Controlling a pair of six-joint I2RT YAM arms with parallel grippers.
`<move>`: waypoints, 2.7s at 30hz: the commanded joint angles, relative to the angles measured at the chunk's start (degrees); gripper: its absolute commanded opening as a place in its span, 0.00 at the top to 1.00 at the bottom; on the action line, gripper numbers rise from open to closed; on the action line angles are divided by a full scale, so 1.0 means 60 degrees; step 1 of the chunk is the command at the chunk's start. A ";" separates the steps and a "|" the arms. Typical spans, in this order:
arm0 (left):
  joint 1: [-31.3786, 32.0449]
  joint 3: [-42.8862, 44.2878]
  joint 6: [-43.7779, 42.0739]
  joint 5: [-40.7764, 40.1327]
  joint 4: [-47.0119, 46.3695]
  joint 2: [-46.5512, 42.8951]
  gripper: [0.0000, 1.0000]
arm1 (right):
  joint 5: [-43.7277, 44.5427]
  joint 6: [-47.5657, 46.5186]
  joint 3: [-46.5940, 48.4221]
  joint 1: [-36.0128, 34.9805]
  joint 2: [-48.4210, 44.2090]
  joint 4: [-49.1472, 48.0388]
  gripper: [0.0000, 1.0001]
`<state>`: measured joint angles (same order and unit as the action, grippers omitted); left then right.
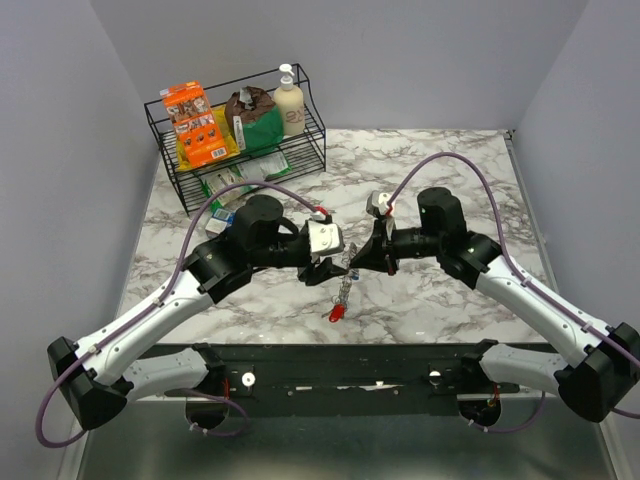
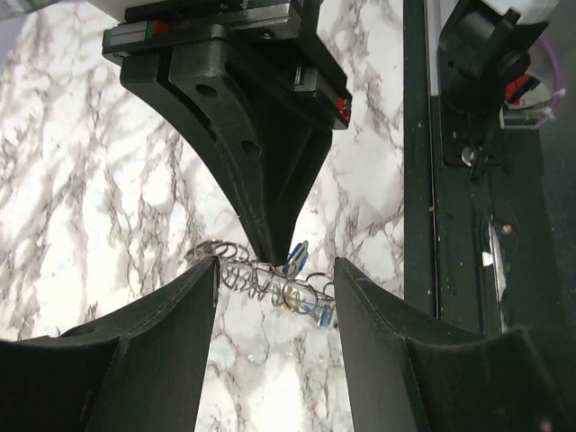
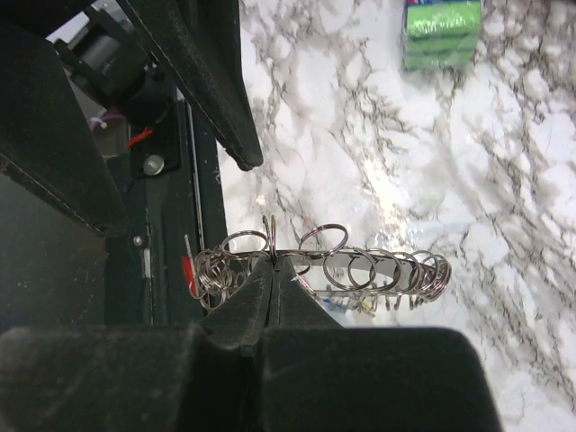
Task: Put the keys on the keyring
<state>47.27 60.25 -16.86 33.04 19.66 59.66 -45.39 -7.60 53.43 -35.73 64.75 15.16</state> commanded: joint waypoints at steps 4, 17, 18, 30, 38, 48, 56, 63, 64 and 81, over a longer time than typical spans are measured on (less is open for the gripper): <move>0.0003 0.0608 -0.0515 -0.0292 0.1353 0.0955 0.38 | 0.0445 -0.0287 0.0338 -0.0081 0.0106 0.0462 1.00; -0.0011 0.0930 -0.0866 -0.0321 0.1074 0.1834 0.42 | 0.0240 -0.0331 0.0206 -0.0110 -0.0010 0.0316 1.00; -0.0011 0.0988 -0.0866 -0.0321 0.1088 0.1892 0.43 | 0.0240 -0.0331 0.0192 -0.0110 -0.0011 0.0301 1.00; -0.0085 0.1252 -0.1276 -0.0174 0.1528 0.2157 0.69 | 0.0269 -0.0316 0.0133 -0.0110 -0.0098 0.0228 1.00; -0.0216 0.1311 -0.1423 -0.0087 0.1689 0.2113 0.71 | 0.0269 -0.0302 0.0119 -0.0110 -0.0099 0.0198 1.00; -0.0261 0.1472 -0.1613 0.0118 0.1894 0.2288 1.00 | 0.0299 -0.0272 0.0119 -0.0110 -0.0113 0.0154 1.00; -0.0290 0.0961 -0.1160 0.0265 0.1193 0.2026 1.00 | 0.0781 0.0108 0.0075 -0.0110 -0.0376 -0.0153 0.89; -0.0304 -0.0356 -0.0150 0.0221 -0.0521 0.1381 1.00 | 0.1265 0.0474 -0.0101 -0.0110 -0.0874 -0.0563 0.59; -0.0304 -0.0475 -0.0047 0.0207 -0.0900 0.1308 1.00 | 0.1352 0.0547 -0.0116 -0.0110 -0.0947 -0.0607 0.58; -0.0334 -0.3901 0.3205 -0.1170 -0.7185 -0.0407 1.00 | 0.3008 0.1483 -0.1068 -0.0096 -0.2236 -0.1924 0.33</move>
<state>45.71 40.86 -4.54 29.98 -6.39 59.31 -30.61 -1.04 48.60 -36.05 53.12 7.05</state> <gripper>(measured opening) 0.008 0.662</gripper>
